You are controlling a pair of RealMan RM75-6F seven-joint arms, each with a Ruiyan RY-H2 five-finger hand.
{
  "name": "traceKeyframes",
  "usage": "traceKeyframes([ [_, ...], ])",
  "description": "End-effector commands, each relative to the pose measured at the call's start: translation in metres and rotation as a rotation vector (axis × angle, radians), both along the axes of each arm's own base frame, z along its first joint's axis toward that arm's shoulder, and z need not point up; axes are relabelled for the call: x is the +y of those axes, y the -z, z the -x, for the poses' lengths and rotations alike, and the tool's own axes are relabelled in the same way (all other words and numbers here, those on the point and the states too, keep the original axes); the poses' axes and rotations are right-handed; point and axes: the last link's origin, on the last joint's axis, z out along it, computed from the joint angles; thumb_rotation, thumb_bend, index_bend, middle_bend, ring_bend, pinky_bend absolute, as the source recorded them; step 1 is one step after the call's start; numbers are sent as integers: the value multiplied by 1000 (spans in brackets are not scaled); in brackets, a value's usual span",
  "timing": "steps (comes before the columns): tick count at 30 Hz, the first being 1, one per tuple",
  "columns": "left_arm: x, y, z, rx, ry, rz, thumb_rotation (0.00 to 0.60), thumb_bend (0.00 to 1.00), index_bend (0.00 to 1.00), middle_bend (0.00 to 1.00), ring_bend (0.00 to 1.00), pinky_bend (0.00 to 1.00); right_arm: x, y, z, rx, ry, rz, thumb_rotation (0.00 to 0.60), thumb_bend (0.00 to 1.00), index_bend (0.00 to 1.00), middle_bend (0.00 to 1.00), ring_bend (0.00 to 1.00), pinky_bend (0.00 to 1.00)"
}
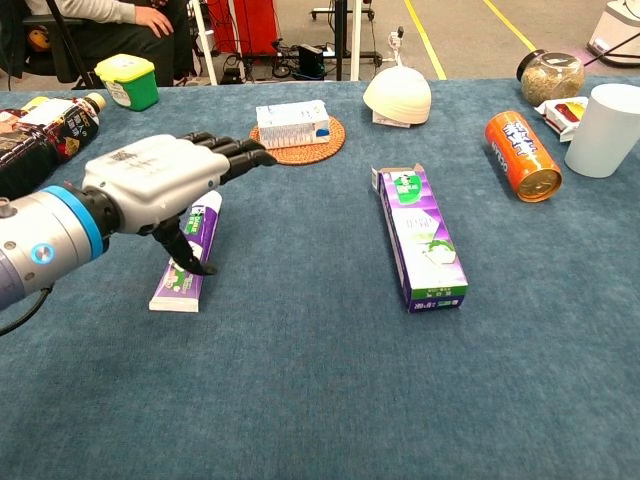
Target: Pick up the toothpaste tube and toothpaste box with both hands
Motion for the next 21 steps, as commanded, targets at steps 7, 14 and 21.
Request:
traceKeyframes([
  [7,2,9,-2,-53,40,17,600,0,0,0,0,34,0,2,-1,0,-10,-16,600,0,53,0,0,0],
  [14,1,17,3,-31,39,25,600,0,0,0,0,34,2,3,-2,0,-14,-23,600,0,53,0,0,0],
  [21,2,19,8,-12,17,28,600,0,0,0,0,34,2,3,-2,-1,-14,-29,600,0,53,0,0,0],
])
